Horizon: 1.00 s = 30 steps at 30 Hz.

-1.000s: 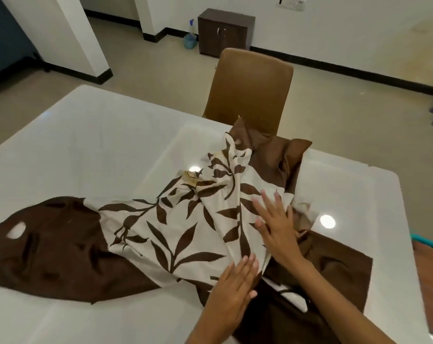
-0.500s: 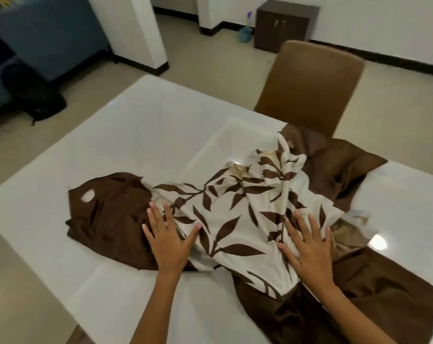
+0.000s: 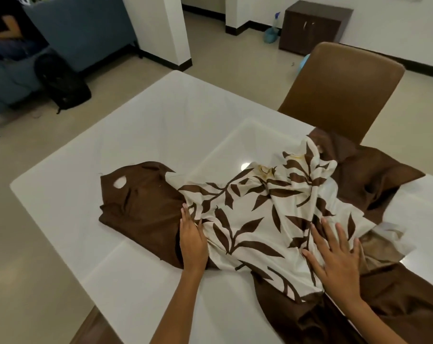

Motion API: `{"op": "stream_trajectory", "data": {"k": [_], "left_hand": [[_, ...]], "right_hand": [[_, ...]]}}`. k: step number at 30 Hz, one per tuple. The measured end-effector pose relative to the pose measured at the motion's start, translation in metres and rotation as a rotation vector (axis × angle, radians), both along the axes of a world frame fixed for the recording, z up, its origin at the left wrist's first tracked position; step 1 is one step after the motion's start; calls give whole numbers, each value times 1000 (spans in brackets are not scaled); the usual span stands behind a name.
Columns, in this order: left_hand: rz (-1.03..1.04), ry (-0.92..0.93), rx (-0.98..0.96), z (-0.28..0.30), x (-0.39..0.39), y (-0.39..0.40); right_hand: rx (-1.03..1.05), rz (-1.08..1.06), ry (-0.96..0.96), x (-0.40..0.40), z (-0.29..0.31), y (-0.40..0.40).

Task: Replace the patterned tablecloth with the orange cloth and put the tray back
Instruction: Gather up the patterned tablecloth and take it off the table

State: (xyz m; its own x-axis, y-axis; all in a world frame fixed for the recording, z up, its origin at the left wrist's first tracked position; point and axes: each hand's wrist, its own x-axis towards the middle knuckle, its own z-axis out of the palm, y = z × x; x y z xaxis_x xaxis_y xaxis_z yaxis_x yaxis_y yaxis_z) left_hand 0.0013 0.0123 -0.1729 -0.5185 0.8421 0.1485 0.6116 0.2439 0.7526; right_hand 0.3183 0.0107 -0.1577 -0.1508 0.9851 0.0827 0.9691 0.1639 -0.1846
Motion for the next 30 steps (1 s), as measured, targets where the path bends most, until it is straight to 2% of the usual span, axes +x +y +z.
{"op": "stream_trajectory", "data": {"k": [2, 4, 9, 10, 12, 14, 16, 18, 20, 22, 24, 26, 28, 30], "left_hand": [[29, -14, 102, 4, 7, -3], [-40, 9, 200, 13, 22, -3], [-505, 81, 373, 65, 102, 4], [-622, 163, 416, 75, 126, 4], [-870, 304, 440, 83, 174, 5], [-1010, 430, 281, 73, 215, 5], [-1046, 569, 42, 57, 240, 0], [-1128, 647, -247, 60, 248, -10], [-1274, 587, -474, 84, 244, -25], [-1330, 505, -446, 112, 230, -35], [-1191, 341, -153, 130, 212, -35], [-886, 314, 138, 135, 201, -22], [-709, 318, 132, 127, 204, 1], [-708, 378, 14, 103, 215, 24]], "right_hand": [[-4, 3, -1, 1, 0, 0], [-14, 2, -9, 2, -1, 0], [-52, 12, 81, -1, 5, 0], [-37, 41, 170, 2, 9, 0], [-4, 27, 522, 10, 25, -2], [98, -149, 838, 27, 45, -3], [208, -322, 965, 50, 62, -5], [252, -378, 995, 70, 70, -5], [218, -316, 923, 78, 72, 0], [141, -196, 758, 73, 66, 8], [64, -45, 496, 61, 50, 17], [-3, 54, 248, 49, 26, 21], [-39, 48, 123, 43, 6, 19], [-35, 5, 101, 40, -1, 15]]}}
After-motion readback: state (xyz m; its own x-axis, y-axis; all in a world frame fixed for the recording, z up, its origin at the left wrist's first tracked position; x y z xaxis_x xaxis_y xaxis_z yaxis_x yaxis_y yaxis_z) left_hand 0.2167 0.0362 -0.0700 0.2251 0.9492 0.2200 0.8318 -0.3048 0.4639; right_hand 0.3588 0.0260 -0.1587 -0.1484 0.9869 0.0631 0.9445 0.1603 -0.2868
